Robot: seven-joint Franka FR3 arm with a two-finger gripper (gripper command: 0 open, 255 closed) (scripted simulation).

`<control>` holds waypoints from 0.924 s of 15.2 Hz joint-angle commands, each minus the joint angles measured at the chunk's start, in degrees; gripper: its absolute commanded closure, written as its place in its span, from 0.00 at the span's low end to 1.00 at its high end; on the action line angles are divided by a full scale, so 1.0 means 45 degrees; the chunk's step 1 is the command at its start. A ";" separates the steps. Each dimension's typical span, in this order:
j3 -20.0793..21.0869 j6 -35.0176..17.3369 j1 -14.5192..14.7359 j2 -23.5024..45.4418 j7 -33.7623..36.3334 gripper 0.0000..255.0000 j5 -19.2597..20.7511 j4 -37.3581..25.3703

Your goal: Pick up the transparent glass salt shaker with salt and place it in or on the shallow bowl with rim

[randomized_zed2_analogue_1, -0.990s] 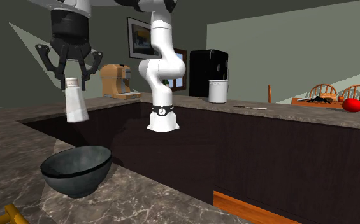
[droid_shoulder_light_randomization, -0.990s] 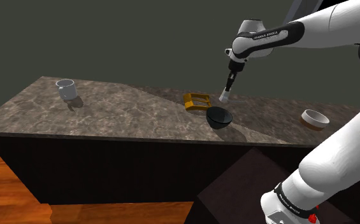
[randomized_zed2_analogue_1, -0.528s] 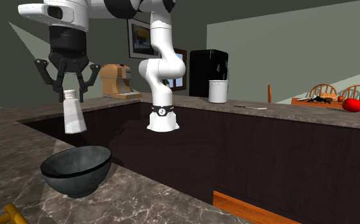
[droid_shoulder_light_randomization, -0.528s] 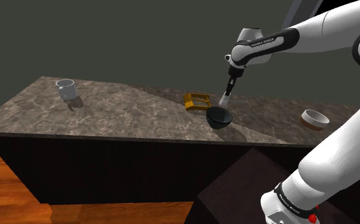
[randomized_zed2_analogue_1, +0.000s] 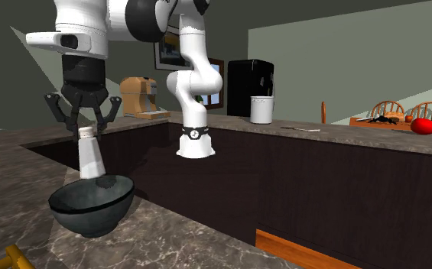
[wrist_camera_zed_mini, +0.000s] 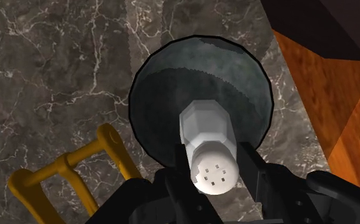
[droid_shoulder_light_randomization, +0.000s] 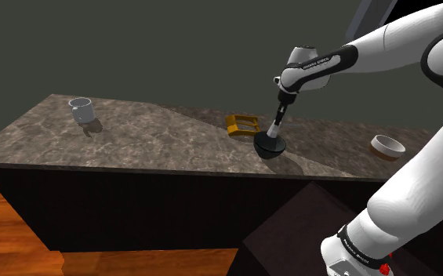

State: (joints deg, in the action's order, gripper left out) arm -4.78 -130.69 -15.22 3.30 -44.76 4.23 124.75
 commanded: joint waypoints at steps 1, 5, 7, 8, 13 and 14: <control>0.0006 -0.0331 0.0006 0.0175 0.0035 1.00 0.0005 0.0150; 0.0002 -0.0984 -0.0002 0.0579 0.0061 1.00 0.0004 0.0400; 0.0002 -0.1056 -0.0003 0.0625 0.0064 1.00 0.0003 0.0426; 0.0002 -0.1056 -0.0003 0.0626 0.0064 1.00 0.0003 0.0425; 0.0002 -0.1056 -0.0003 0.0626 0.0064 1.00 0.0003 0.0425; 0.0001 -0.1056 -0.0003 0.0626 0.0064 0.00 0.0003 0.0426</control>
State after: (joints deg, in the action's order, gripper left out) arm -4.77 -135.44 -15.23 6.12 -44.48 4.24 126.67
